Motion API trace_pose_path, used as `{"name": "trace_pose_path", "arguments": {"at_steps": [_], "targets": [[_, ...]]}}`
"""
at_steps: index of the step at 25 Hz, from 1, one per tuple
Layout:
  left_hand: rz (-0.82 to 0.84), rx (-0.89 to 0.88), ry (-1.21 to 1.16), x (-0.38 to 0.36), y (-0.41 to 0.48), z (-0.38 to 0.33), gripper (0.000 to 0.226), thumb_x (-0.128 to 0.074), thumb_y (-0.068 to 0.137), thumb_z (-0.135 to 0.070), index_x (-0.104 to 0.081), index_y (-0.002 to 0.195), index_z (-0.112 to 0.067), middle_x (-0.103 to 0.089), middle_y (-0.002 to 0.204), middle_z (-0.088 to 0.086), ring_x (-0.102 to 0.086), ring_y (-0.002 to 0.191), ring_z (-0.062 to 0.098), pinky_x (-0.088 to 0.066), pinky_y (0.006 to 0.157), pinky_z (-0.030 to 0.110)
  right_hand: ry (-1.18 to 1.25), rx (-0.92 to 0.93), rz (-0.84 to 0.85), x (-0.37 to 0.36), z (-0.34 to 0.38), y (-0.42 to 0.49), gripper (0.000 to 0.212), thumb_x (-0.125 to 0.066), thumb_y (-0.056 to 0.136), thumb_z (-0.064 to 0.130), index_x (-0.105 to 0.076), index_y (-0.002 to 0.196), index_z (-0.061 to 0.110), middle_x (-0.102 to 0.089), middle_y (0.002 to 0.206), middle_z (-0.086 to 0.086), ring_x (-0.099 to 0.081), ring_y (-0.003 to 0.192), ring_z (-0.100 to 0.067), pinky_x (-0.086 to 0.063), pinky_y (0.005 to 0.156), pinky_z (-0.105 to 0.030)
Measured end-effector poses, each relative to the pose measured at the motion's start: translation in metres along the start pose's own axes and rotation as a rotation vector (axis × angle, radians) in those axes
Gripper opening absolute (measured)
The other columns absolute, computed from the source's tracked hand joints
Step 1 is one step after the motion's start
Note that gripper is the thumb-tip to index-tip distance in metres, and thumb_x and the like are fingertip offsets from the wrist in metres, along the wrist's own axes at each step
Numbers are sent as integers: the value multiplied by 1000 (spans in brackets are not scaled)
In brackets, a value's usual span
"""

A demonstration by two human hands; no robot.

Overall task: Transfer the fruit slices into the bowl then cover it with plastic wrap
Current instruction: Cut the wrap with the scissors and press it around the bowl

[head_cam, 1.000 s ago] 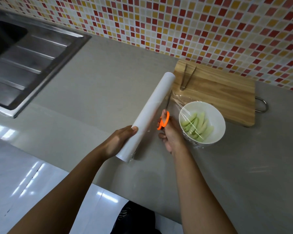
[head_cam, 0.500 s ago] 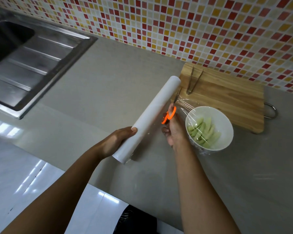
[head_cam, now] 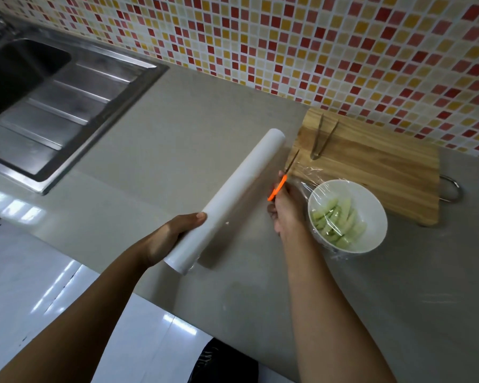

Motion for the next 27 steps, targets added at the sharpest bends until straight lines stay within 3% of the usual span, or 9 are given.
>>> {"name": "trace_pose_path", "arguments": {"at_steps": [2, 4, 7, 11, 16, 19, 22, 25, 27], "targets": [[-60, -15, -20, 1, -2, 4, 53, -55, 68, -61, -70, 95, -18, -71, 75, 4, -66, 63, 17, -53, 53, 25, -383, 100, -44, 2, -5, -15, 42, -53, 76, 63, -60, 63, 23, -66, 64, 0, -53, 49, -16, -42, 51, -28], [-99, -66, 47, 1, 3, 9, 68, -61, 56, -75, -67, 102, -25, -73, 83, -5, -69, 73, 13, -55, 61, 24, -687, 232, -144, 6, -17, -34, 35, -61, 70, 56, -59, 68, 21, -72, 73, -6, -66, 70, -27, -51, 66, -35], [-116, -129, 173, -1, 13, 20, 66, -48, 74, -68, -44, 134, -41, -58, 130, -9, -58, 114, 14, -48, 98, 35, -859, 293, -149, 9, -35, -68, 18, -62, 78, 29, -56, 82, 12, -70, 84, -12, -66, 82, -33, -44, 66, -31], [-202, -118, 418, 5, 18, 26, 50, -35, 80, -67, -39, 128, -54, -56, 125, -6, -57, 108, 15, -46, 93, 36, -1222, 262, -107, 13, -42, -86, 25, -51, 85, 27, -57, 99, 7, -67, 101, -15, -62, 96, -34, -46, 73, -36], [-299, -181, 851, 2, 22, 33, 58, -29, 90, -62, -28, 143, -39, -49, 114, -5, -49, 108, 18, -33, 86, 31, -1207, 217, -28, 9, -46, -99, 25, -51, 89, 23, -50, 107, 6, -62, 113, -16, -58, 107, -32, -46, 78, -36], [-343, -187, 916, -3, 23, 38, 54, -31, 95, -55, -27, 145, -34, -50, 128, 0, -50, 113, 21, -35, 86, 32, -1144, 209, -18, 4, -52, -110, 25, -49, 90, 22, -48, 110, 6, -61, 115, -16, -58, 107, -32, -45, 82, -37], [-365, -123, 980, -7, 21, 34, 57, -29, 95, -56, -22, 147, -33, -45, 141, 3, -48, 123, 25, -39, 94, 39, -942, 216, -59, 10, -41, -118, 33, -56, 85, 26, -49, 112, 8, -69, 102, -16, -62, 98, -32, -46, 78, -34], [-514, -255, 928, -10, 12, 16, 68, -22, 89, -62, -23, 148, -27, -48, 129, 5, -47, 117, 21, -42, 91, 39, -706, 553, -308, 47, 7, -107, 25, -61, 84, 28, -59, 103, 12, -68, 78, -6, -63, 77, -28, -34, 65, -24], [-658, -493, 753, -24, 13, -2, 63, -23, 89, -59, -40, 138, -23, -51, 113, 0, -46, 102, 6, -40, 84, 21, -595, 786, -539, 89, 44, -83, 26, -60, 84, 28, -61, 99, 6, -64, 83, -11, -59, 76, -25, -32, 68, -19]]}}
Point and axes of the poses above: each hand's wrist, its own y-axis towards the middle knuckle, its own x-axis out of the back of the hand, z = x × y, the point moved 1 cm from there along y, towards the middle knuckle
